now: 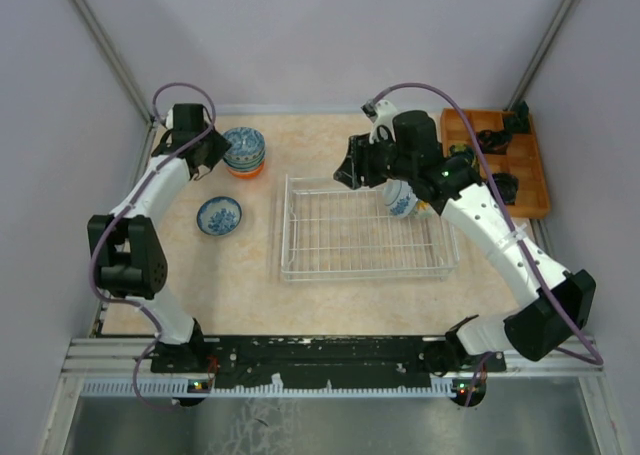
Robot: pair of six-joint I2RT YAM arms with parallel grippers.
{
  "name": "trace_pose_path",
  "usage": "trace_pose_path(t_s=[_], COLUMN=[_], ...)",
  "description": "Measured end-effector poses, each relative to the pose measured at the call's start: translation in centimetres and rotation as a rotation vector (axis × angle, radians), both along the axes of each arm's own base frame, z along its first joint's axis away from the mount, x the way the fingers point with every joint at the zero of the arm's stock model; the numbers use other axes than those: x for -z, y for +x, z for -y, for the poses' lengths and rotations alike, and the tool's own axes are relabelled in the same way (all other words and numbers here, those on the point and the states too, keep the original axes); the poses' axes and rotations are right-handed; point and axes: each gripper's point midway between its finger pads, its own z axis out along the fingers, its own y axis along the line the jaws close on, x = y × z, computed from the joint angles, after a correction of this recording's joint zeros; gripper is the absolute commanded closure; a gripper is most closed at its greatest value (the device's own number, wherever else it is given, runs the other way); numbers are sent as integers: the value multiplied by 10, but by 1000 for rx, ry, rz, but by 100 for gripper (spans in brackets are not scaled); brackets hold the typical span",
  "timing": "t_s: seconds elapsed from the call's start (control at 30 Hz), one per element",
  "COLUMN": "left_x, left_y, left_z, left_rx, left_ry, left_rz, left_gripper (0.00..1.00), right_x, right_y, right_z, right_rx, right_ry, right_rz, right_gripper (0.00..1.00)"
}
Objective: Load the bowls into the dish rack
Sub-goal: Pick up the bowl from the center of the board.
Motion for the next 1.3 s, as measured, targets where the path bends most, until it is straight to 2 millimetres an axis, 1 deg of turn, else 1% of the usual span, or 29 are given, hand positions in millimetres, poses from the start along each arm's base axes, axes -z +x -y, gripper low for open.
trace_pose_path(t_s=[0.2, 0.33, 0.37, 0.43, 0.47, 0.5, 0.57, 0.6, 0.63, 0.67, 0.7, 0.77, 0.8, 0.83, 0.87, 0.9, 0.97, 1.03, 1.1, 1.2, 1.3], left_x=[-14, -10, -8, -5, -4, -2, 0, -3, -9, -19, -34, -58, -66, -69, -67, -61, -42, -17, 9, 37, 52], left_y=[18, 23, 21, 15, 9, -3, -38, -57, -71, -83, -90, -95, -97, -99, -100, -102, -110, -122, -140, -165, -181], left_z=[1, 2, 2, 1, 1, -1, -5, -8, -11, -14, -17, -21, -22, -23, -25, -26, -31, -36, -41, -47, -54], left_rx=[3, 7, 7, 7, 8, 9, 8, 5, 1, -5, -9, -13, -14, -15, -19, -23, -37, -54, -68, -88, -111], left_ry=[5, 5, 4, 6, 6, 8, 16, 24, 30, 37, 45, 57, 64, 72, 81, 88, 106, 124, 142, 159, 173], left_rz=[39, 33, 24, 5, 1, 1, -5, 1, 17, 45, 81, 145, 165, 170, 162, 141, 71, -13, -92, -174, -216], left_gripper=[56, 58, 56, 45, 39, 33, 27, 24, 23, 22, 22, 21, 20, 20, 21, 22, 25, 31, 32, 31, 30], right_x=[5, 7, 7, 9, 10, 11, 14, 17, 19, 22, 24, 28, 29, 29, 29, 28, 25, 22, 21, 22, 23], right_y=[0, 0, 0, -1, -2, -2, -4, -6, -7, -9, -11, -13, -14, -16, -18, -20, -26, -34, -41, -48, -56], right_z=[0, 0, 0, 0, 0, -1, -1, -1, -1, 0, 0, 0, -1, -2, -4, -6, -10, -15, -19, -25, -32], right_rx=[-3, -6, -7, -16, -19, -23, -29, -33, -37, -40, -43, -50, -54, -58, -66, -73, -91, -113, -131, -151, -167], right_ry=[-8, -12, -12, -14, -14, -12, -11, -11, -11, -12, -13, -13, -13, -12, -11, -9, -5, 0, 1, -4, -9], right_rz=[-3, -1, 0, 1, 0, 0, -5, -11, -15, -21, -25, -33, -35, -36, -36, -35, -29, -21, -18, -19, -21], right_gripper=[47, 48, 48, 47, 47, 47, 47, 47, 47, 47, 47, 47, 47, 47, 47, 47, 47, 47, 47, 47, 47])
